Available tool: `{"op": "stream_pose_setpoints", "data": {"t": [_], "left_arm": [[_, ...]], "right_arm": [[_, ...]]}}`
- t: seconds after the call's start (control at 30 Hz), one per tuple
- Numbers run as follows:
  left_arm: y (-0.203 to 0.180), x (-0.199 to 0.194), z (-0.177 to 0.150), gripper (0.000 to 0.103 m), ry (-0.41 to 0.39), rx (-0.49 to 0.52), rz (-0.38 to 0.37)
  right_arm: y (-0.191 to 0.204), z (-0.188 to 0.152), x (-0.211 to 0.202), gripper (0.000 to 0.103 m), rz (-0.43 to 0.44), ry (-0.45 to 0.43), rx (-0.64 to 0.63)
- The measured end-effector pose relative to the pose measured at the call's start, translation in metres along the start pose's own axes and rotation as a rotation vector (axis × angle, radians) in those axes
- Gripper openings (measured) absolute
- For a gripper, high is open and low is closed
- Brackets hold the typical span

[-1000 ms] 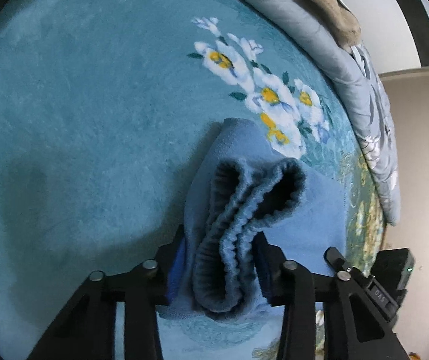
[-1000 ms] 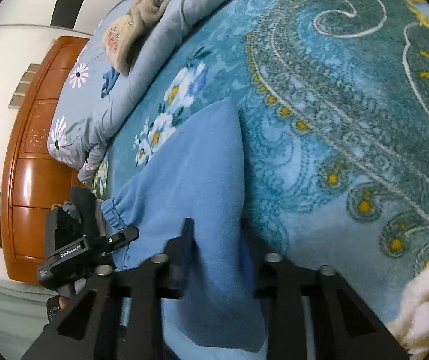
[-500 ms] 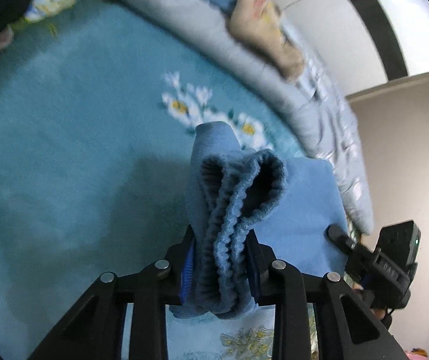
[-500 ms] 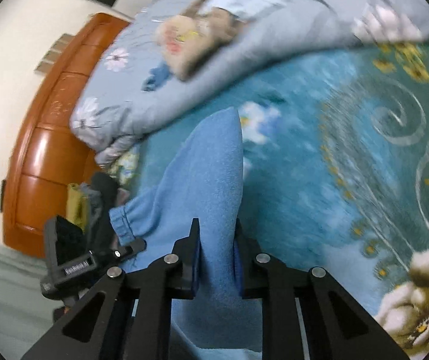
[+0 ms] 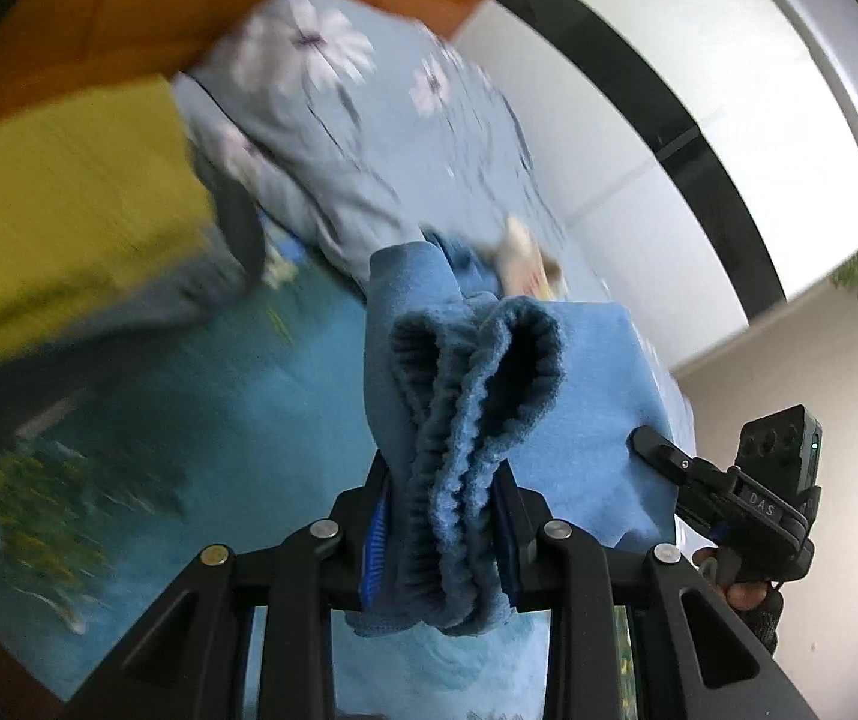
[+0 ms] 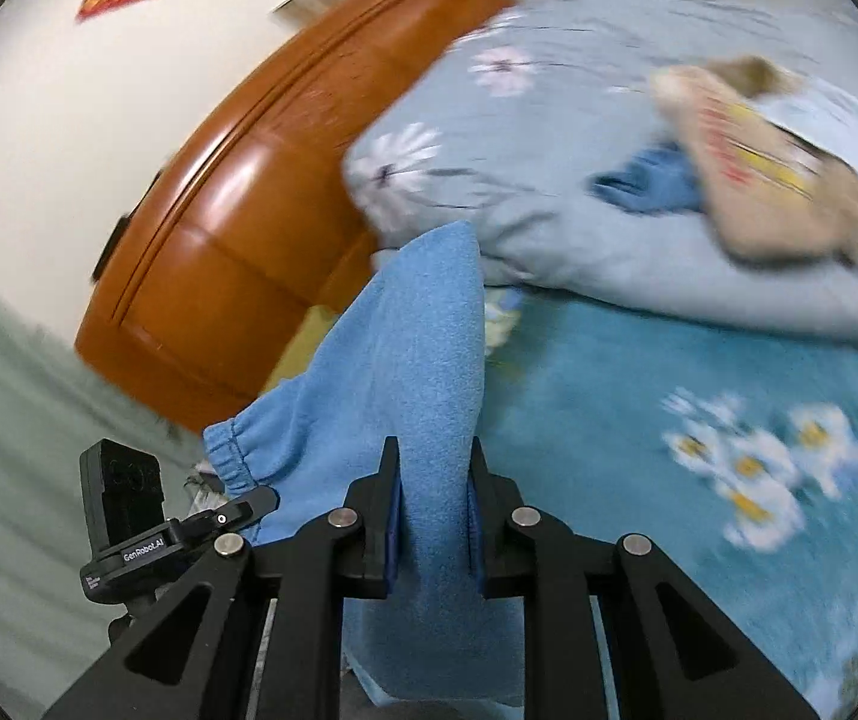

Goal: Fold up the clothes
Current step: 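Carry the folded sweatpants with both grippers toward the stack of clothes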

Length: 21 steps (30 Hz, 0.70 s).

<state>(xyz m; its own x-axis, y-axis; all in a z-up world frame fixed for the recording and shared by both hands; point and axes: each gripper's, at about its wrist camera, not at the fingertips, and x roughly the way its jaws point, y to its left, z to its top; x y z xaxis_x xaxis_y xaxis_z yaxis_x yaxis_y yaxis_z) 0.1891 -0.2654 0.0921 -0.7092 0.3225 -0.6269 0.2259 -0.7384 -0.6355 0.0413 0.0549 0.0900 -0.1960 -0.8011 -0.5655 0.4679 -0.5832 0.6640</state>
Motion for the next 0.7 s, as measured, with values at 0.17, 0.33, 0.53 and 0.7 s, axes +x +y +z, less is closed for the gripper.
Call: {"op": "stream_pose_setpoints", "data": {"t": [0.17,0.33,0.53,0.7], "left_arm": [[0.052,-0.039,0.035,0.031,-0.079,-0.058,0.018],[0.108,-0.063,0.072,0.031,-0.142,-0.117,0.059],[0.170,-0.085,0.100,0.031,-0.203,-0.184,0.109],[0.217,-0.091,0.104,0.031,-0.235,-0.243,0.138]], "right_arm": [[0.062,0.039,0.068,0.018,0.053,0.078,-0.087],[0.110,0.069,0.144,0.018,0.094,0.153,-0.155],[0.155,0.097,0.240,0.018,0.140,0.253,-0.219],[0.172,0.104,0.302,0.018,0.180,0.334,-0.237]]}}
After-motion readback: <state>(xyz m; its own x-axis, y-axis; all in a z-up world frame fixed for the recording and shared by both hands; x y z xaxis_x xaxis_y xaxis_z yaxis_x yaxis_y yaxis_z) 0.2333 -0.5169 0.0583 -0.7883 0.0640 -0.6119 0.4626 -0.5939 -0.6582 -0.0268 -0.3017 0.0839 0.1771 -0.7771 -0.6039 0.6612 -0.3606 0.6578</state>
